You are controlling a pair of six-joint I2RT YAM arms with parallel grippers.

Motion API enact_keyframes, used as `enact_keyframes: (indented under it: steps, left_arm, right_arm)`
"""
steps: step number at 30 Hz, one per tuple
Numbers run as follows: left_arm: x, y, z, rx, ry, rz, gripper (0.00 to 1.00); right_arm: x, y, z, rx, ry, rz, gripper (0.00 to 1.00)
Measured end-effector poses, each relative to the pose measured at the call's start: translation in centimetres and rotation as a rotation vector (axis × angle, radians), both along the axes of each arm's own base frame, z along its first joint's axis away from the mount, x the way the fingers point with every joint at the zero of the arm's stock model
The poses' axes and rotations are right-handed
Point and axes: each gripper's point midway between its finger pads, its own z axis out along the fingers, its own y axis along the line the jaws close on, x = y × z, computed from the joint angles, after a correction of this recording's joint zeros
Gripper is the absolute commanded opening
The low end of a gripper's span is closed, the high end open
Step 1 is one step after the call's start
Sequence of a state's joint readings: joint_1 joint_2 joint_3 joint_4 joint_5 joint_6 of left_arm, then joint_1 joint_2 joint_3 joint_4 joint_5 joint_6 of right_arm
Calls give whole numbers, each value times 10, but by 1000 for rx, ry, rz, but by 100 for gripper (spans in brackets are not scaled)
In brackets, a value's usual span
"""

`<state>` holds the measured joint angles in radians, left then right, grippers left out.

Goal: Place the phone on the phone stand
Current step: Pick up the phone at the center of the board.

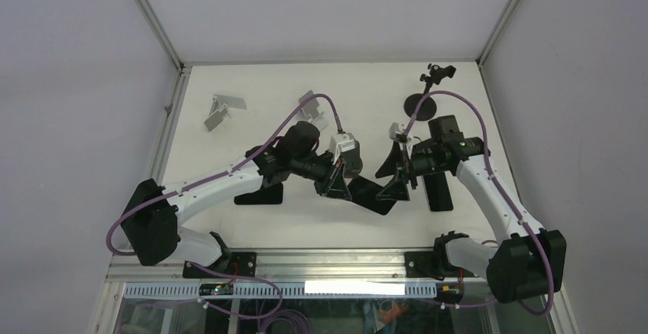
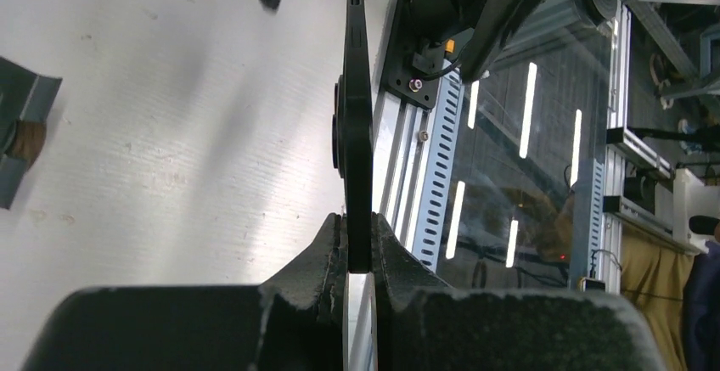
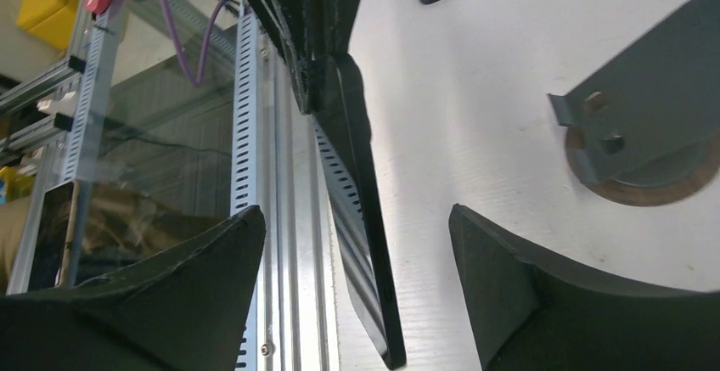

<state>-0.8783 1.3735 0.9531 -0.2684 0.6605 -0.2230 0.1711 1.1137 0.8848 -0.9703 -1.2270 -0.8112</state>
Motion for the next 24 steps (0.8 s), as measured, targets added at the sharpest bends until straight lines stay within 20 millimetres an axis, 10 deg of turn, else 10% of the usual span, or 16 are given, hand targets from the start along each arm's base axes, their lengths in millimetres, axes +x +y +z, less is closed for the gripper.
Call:
enact_keyframes:
  steps: [6,11,16,24]
  left_arm:
    - [5,-9,7,10,-36,-68,0]
    - [4,-11,6,25,-33,-105,0]
    - [0,-10,6,31,-48,-140,6]
    - [1,2,29,-122,-115,29,54]
  right_arm:
    - [-15,15,-11,-31,32,99,59]
    - [-20,19,-13,-40,8,138,2]
    - [-25,18,-15,-49,48,139,0]
    - [-22,18,-7,-58,63,133,0]
